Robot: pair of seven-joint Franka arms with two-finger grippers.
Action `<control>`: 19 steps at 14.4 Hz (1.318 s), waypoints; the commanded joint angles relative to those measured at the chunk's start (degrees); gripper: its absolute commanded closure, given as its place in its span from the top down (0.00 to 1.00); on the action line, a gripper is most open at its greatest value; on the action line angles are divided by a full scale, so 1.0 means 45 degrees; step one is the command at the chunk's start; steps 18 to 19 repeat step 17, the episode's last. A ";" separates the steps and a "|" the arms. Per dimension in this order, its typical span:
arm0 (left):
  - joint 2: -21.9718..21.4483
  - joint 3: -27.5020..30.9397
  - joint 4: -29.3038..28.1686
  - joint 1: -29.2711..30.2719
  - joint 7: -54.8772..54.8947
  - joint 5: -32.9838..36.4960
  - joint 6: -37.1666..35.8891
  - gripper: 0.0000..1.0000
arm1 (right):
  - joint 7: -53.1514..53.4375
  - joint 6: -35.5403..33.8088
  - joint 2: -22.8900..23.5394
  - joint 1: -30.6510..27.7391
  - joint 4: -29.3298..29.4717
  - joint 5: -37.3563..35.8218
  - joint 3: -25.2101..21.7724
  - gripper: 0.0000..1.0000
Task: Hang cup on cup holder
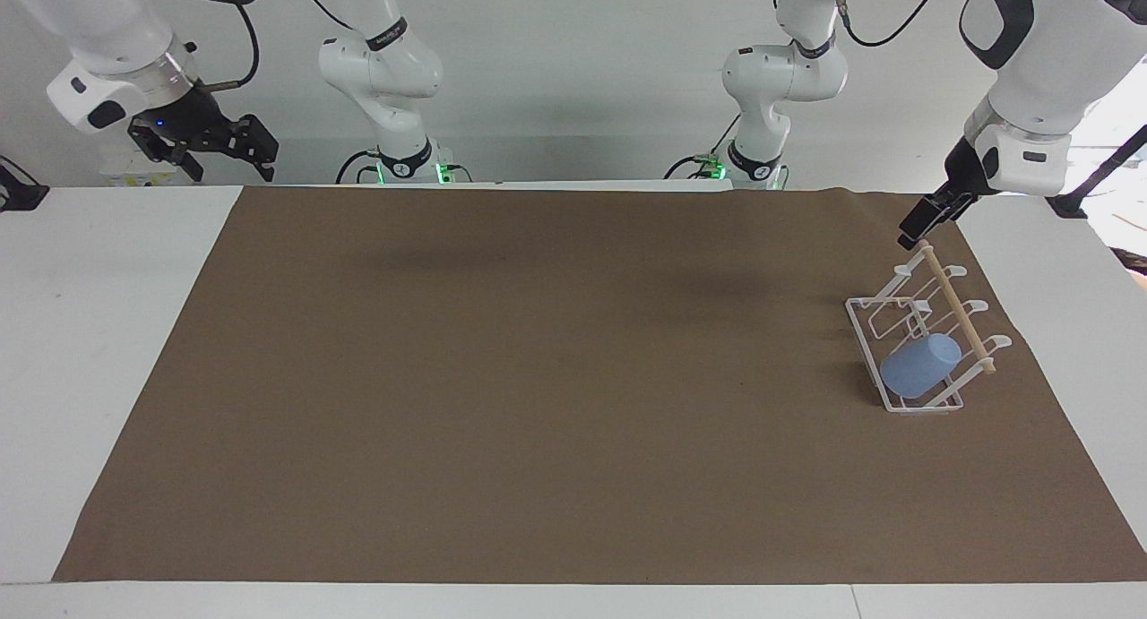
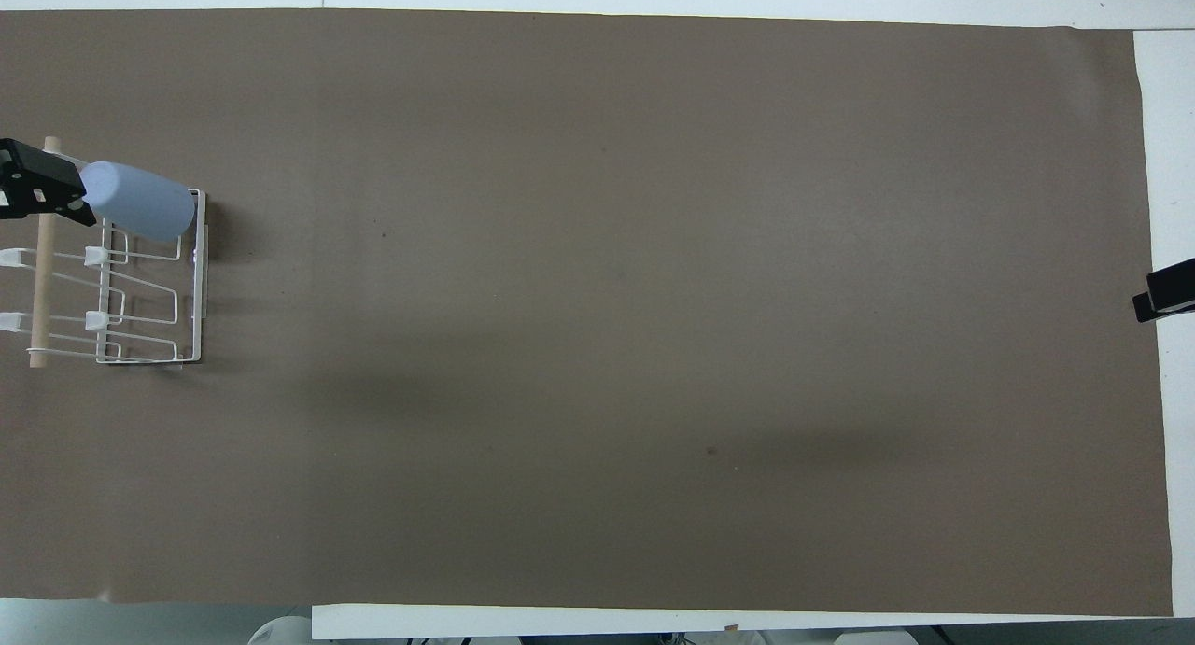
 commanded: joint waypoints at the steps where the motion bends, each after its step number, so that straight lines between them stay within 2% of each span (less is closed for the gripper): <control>1: -0.0463 -0.0063 -0.0236 0.0111 0.3327 -0.0217 -0.0367 1.00 | -0.0184 -0.0010 -0.0214 -0.0098 -0.0227 -0.0130 0.0060 1.00; 3: -0.0794 -0.0063 -0.0235 0.0111 0.4679 -0.0178 -0.0348 1.00 | -0.0184 -0.0010 -0.0214 -0.0098 -0.0227 -0.0130 0.0060 1.00; 14: -0.0874 -0.0024 0.0761 0.0131 0.4372 -0.0236 -0.1207 1.00 | -0.0184 -0.0010 -0.0214 -0.0098 -0.0207 -0.0111 0.0060 1.00; 19: -0.0874 0.0074 0.0838 0.0150 0.4333 -0.0899 -0.1285 1.00 | -0.0204 -0.0010 -0.0214 -0.0098 -0.0207 -0.0111 0.0060 1.00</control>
